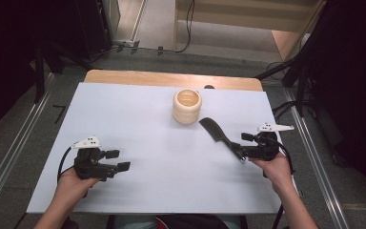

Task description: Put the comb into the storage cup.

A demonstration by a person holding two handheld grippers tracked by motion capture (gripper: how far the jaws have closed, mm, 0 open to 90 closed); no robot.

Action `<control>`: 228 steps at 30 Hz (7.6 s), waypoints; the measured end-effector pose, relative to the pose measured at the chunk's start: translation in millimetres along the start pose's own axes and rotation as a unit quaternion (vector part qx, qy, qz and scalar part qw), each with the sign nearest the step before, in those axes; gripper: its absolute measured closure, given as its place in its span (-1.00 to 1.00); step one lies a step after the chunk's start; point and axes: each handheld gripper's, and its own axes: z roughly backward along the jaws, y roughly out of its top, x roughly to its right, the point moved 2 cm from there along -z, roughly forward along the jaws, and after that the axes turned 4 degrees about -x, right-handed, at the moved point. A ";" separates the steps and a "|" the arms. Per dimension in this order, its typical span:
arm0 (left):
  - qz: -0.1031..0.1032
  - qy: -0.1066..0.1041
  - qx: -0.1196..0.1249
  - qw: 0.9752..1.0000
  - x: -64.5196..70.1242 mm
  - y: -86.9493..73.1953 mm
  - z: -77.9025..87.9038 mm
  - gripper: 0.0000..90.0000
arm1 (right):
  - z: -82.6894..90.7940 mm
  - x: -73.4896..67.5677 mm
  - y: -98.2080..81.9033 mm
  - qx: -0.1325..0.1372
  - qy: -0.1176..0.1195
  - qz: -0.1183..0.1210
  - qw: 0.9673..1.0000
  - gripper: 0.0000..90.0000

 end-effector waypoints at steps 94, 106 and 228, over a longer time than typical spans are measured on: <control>0.012 0.001 -0.003 1.000 -0.2 1.9 -1.1 -0.45 | -26.7 8.6 -17.0 -0.161 -0.089 0.000 0.983 0.56; 0.029 0.001 0.003 1.000 -1.7 4.2 -1.0 -0.46 | -17.5 12.2 -10.7 -0.142 -0.067 -0.034 0.987 0.56; 0.129 0.040 0.091 0.987 23.8 96.0 -52.2 -0.38 | -96.6 -142.5 66.3 0.015 0.003 0.030 0.999 0.56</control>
